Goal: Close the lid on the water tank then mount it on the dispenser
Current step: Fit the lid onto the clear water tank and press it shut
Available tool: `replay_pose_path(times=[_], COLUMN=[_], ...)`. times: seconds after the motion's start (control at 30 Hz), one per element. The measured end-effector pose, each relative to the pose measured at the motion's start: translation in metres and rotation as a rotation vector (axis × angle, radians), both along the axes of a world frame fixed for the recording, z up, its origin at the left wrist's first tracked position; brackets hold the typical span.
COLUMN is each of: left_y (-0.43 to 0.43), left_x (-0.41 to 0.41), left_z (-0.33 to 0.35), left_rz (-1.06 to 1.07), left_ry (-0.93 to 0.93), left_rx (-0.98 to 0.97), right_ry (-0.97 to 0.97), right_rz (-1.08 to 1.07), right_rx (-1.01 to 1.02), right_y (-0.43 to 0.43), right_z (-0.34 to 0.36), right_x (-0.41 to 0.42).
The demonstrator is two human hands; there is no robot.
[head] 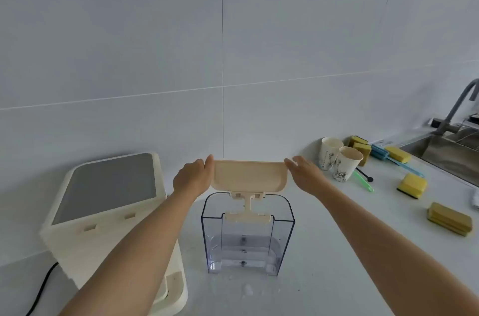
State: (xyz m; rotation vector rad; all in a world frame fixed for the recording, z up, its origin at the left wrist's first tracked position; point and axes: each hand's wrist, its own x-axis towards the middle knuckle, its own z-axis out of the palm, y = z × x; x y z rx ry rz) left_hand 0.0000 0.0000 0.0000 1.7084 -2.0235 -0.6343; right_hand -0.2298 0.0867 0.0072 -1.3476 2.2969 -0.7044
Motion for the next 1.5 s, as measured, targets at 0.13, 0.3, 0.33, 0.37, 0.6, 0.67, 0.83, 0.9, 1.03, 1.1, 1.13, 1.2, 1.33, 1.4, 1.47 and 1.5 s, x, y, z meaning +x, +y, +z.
replay_pose_path(times=[0.13,0.3,0.33,0.37,0.6,0.67,0.83,0.9,1.03,1.1,1.13,1.2,1.33,1.4,1.47,1.5], left_y=[-0.006,-0.012,-0.013,-0.012,-0.012,-0.012,-0.007,-0.004,0.006,0.013,0.017,0.025,0.037,0.042,0.045,0.046], left_x=[-0.003,-0.009,-0.009,-0.009,-0.008,-0.006,-0.002,0.002,0.007,0.010,0.011,0.015,0.023,0.026,0.029,0.030], left_z=[0.000,-0.003,-0.004,-0.004,-0.001,0.000,0.003,0.004,0.007,0.007,0.006,0.003,-0.006,-0.011,-0.014,-0.016], left_rz=[0.029,0.014,0.010,0.005,-0.021,-0.033,-0.047,-0.055,-0.078,-0.082,-0.085,-0.093,-0.108,-0.127,-0.141,-0.145], left_ry=[-0.065,-0.100,-0.106,-0.111,-0.088,-0.076,-0.079,-0.095,-0.128,-0.147,-0.156,-0.172,-0.193,-0.202,-0.207,-0.209], left_rx=[0.012,-0.002,-0.002,-0.006,-0.057,-0.065,-0.081,-0.101,-0.138,-0.160,-0.172,-0.185,-0.192,-0.186,-0.173,-0.165], right_ry=[-0.012,-0.016,-0.038,-0.045,-0.042,-0.037,0.028,0.076,0.175,0.214,0.236,0.283,0.365,0.396,0.434,0.450], right_rz=[0.033,0.004,-0.013,-0.018,-0.025,-0.013,0.034,0.057,0.107,0.116,0.120,0.134,0.190,0.228,0.265,0.280], right_rx=[0.035,0.004,-0.013,-0.030,-0.071,-0.078,-0.089,-0.089,-0.092,-0.089,-0.083,-0.072,-0.079,-0.094,-0.099,-0.099], right_y=[-0.007,-0.015,-0.016,-0.017,-0.015,-0.013,-0.003,0.004,0.019,0.027,0.031,0.039,0.053,0.060,0.067,0.069], right_z=[-0.001,-0.005,-0.005,-0.005,-0.001,0.001,0.008,0.009,0.007,0.007,0.006,0.004,-0.002,-0.006,-0.009,-0.011], right_x=[0.000,0.005,0.007,0.008,0.010,0.010,0.013,0.015,0.019,0.022,0.023,0.025,0.029,0.031,0.032,0.032])
